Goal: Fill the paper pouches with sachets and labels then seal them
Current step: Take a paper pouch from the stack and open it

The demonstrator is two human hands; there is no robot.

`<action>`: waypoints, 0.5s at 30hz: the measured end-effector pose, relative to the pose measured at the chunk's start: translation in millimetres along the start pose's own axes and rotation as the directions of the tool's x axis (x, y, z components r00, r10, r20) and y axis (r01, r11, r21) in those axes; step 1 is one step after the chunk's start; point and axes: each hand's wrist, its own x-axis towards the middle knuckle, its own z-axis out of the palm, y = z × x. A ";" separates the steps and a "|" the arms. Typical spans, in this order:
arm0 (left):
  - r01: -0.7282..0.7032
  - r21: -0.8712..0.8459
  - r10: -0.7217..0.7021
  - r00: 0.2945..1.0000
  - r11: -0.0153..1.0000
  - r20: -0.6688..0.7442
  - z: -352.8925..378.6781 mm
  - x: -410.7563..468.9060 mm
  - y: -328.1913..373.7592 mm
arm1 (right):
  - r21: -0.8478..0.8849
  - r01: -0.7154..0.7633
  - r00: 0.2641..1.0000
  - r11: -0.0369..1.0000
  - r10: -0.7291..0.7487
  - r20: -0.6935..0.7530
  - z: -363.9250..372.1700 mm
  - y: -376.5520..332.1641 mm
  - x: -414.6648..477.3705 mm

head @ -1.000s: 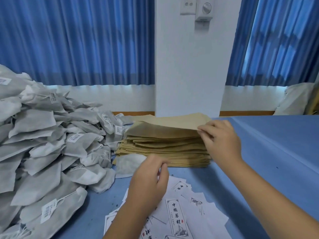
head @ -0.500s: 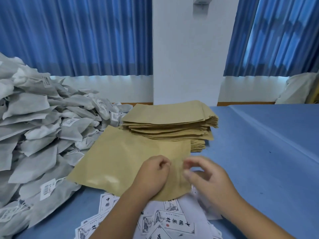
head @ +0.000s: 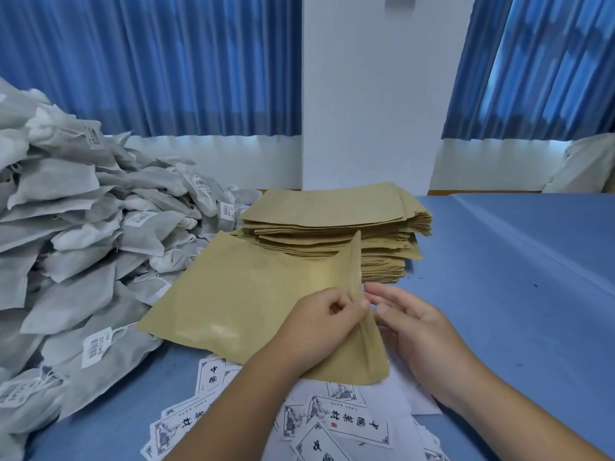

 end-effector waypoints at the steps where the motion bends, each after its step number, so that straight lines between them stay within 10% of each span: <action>1: 0.006 0.011 -0.006 1.000 1.000 0.001 -0.2 -0.6 -0.3 | 0.019 -0.002 1.000 1.000 0.002 0.023 1.3 0.4 -0.4; 15: 0.058 -0.056 -0.055 0.997 0.997 0.057 -0.7 1.4 4.4 | -0.071 0.046 0.999 0.996 -0.044 0.030 2.8 -0.2 -4.1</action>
